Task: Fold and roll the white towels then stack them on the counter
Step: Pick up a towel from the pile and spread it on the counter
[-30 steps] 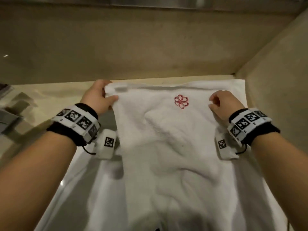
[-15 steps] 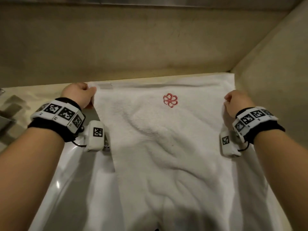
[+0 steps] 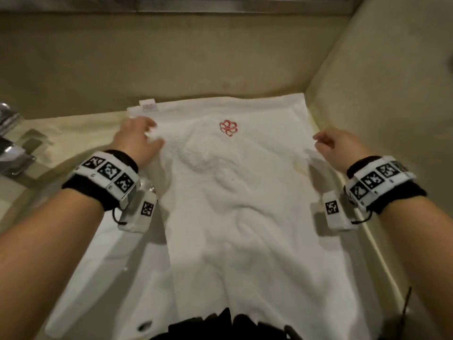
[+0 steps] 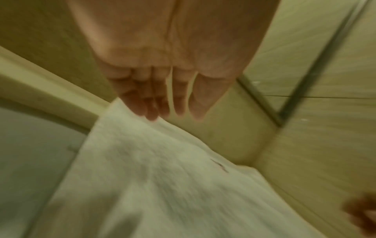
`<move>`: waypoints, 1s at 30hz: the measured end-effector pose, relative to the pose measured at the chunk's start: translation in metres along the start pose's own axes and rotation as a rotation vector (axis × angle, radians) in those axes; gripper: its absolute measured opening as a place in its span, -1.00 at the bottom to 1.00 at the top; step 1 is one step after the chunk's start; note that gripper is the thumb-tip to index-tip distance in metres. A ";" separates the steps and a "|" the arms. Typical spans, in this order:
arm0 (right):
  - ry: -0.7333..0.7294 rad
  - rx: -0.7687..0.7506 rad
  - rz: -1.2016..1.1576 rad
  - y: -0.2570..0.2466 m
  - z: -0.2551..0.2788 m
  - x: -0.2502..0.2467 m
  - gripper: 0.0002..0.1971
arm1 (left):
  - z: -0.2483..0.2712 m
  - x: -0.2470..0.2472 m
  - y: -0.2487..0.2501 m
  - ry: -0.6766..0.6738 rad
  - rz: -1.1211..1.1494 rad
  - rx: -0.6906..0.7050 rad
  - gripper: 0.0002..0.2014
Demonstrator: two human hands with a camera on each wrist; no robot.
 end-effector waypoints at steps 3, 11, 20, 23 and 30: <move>-0.051 -0.039 0.062 0.016 0.082 0.009 -0.81 | 0.076 0.042 0.041 -0.276 -0.099 0.272 -0.83; -0.379 -0.275 0.082 0.046 0.287 0.108 -0.73 | 0.272 0.151 0.070 -0.733 -0.404 0.655 -0.78; -0.258 -0.289 0.021 0.058 0.298 0.131 -0.87 | 0.323 0.190 0.035 -0.464 -0.818 0.701 -0.68; -0.077 -0.164 -0.088 0.082 0.275 0.091 -0.85 | 0.312 0.175 0.033 -0.510 -0.651 0.585 -0.77; 0.141 0.026 -0.098 0.088 0.251 0.056 -0.94 | 0.261 0.093 0.025 -0.134 -0.383 0.279 -0.85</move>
Point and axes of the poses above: each hand's wrist, its own z-axis away from the middle knuckle, its own x-axis out of the palm, y = z × x, the point moved 7 cm from there along -z, towards the middle knuckle, and after that the axes turned 5 degrees about -y, right-handed, at the moved point
